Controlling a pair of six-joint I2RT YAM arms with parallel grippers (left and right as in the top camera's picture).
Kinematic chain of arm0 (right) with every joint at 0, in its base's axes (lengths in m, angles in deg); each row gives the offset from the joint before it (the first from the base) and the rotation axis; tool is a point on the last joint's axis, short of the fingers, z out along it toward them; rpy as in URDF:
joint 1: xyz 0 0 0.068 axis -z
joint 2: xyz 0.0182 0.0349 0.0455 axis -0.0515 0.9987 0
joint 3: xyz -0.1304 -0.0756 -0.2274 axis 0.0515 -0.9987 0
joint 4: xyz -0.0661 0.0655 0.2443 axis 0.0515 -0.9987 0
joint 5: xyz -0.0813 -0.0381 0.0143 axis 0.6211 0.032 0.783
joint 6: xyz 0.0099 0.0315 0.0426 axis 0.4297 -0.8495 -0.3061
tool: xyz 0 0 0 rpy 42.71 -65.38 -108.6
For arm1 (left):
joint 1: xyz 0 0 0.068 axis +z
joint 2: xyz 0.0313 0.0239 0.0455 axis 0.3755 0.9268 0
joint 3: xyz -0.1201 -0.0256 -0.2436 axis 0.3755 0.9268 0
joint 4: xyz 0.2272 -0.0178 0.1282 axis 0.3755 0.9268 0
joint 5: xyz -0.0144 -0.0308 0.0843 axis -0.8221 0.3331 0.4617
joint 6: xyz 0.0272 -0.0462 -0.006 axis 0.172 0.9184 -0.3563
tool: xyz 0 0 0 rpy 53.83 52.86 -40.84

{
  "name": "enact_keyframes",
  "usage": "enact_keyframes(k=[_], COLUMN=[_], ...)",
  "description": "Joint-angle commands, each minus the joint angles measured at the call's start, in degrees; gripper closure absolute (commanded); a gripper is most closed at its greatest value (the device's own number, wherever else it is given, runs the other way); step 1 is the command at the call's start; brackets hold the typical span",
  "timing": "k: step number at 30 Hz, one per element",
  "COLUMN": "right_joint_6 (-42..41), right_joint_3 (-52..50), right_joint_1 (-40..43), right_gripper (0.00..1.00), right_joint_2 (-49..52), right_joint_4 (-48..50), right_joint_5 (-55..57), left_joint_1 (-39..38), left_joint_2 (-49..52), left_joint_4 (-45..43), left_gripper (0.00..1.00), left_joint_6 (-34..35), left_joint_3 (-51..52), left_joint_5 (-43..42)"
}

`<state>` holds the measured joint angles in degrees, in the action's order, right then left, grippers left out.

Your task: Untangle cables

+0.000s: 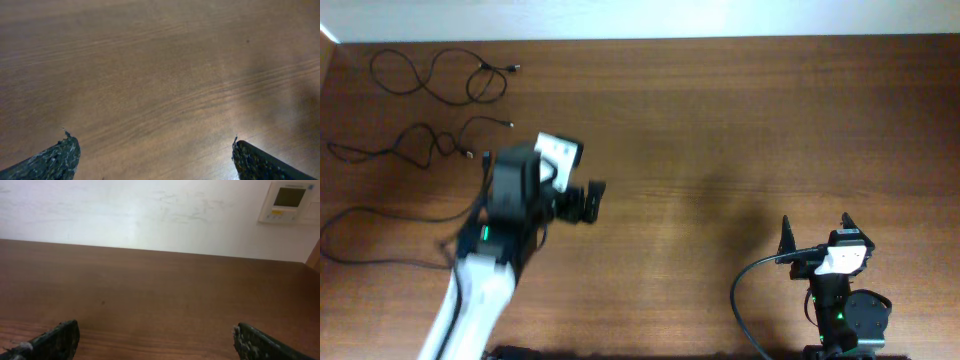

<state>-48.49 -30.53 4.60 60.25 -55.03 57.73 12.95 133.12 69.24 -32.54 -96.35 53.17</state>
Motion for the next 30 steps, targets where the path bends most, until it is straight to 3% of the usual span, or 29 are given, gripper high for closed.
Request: enact_keyframes(k=[1,8,18,26,30], right_joint_6=[0.0,0.0,0.0,0.0,0.0], right_joint_3=[-0.26,-0.28,-0.28,-0.28,-0.26], right_joint_1=[-0.42,-0.42,-0.42,-0.42,-0.42], right_gripper=[0.02,0.02,0.02,0.02,0.02], right_joint_2=[-0.59,-0.59,-0.59,-0.59,-0.59], right_joint_4=[-0.42,-0.42,-0.39,-0.39,-0.39], right_joint_5=[0.26,0.26,0.26,0.26,0.26], left_joint_1=[-0.11,-0.11,-0.11,0.0,0.04], left_joint_2=[-14.03,-35.04,-45.07,-53.27,-57.68], left_joint_4=[-2.01,2.19,3.15,-17.94,-23.8], left_gripper=[0.01,0.01,0.01,0.01,0.01], left_joint_6=[-0.76,-0.74,-0.74,-0.74,-0.74], left_joint_3=[9.03,13.53,21.55,34.8,40.17], left_joint_5=[3.58,4.0,4.44,4.39,4.2])
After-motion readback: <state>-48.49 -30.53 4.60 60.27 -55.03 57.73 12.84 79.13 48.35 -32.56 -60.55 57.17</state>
